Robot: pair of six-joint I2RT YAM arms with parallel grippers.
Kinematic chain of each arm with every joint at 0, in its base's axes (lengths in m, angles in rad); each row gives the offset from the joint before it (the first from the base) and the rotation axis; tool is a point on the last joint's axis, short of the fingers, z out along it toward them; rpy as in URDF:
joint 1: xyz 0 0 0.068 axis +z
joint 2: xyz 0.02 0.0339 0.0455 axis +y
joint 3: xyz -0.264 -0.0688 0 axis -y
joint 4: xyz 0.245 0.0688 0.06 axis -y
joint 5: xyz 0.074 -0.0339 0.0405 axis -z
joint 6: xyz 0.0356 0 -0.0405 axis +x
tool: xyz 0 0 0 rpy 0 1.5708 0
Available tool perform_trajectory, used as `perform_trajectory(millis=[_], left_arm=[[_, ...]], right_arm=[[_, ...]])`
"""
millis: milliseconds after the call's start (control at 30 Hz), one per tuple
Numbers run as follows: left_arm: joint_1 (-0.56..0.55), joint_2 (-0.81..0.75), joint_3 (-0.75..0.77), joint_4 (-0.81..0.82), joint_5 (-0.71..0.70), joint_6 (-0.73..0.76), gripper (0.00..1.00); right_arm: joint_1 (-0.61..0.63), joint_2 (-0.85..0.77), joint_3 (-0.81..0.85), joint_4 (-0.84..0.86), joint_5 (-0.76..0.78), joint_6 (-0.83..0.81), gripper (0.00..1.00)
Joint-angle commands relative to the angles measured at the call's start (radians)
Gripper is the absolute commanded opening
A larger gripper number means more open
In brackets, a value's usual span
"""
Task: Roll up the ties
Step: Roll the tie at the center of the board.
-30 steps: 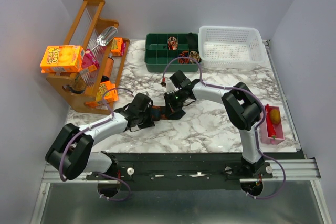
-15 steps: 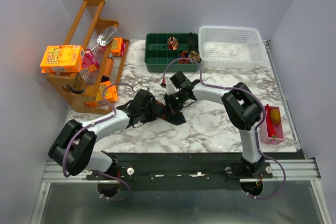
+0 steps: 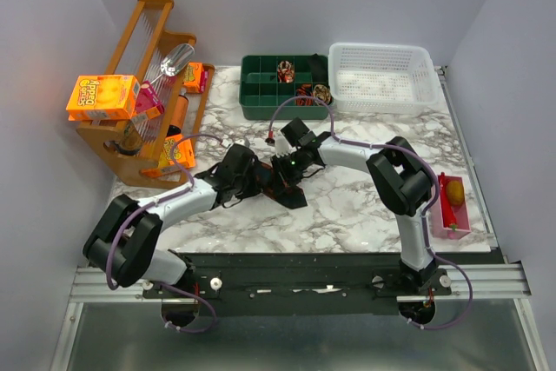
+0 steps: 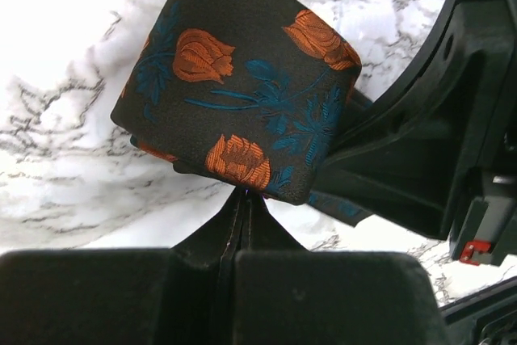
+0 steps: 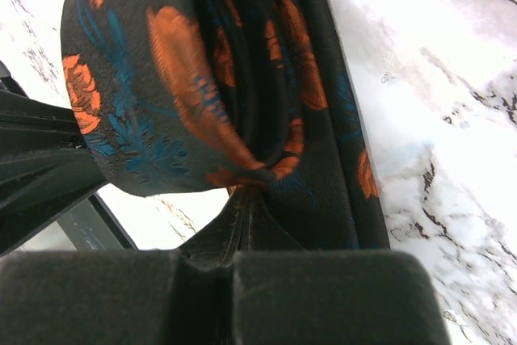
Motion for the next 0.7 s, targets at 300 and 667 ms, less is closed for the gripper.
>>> perform_trajectory(millis=[300, 667], left_arm=[[-0.010, -0.007, -0.007, -0.035, -0.016, 0.022, 0.18], [0.050, -0.227, 0.028, -0.193, -0.015, 0.127, 0.80]], right_arm=[[0.015, -0.032, -0.006, -0.060, 0.031, -0.031, 0.00], [0.014, -0.150, 0.070, -0.118, 0.060, -0.049, 0.00]])
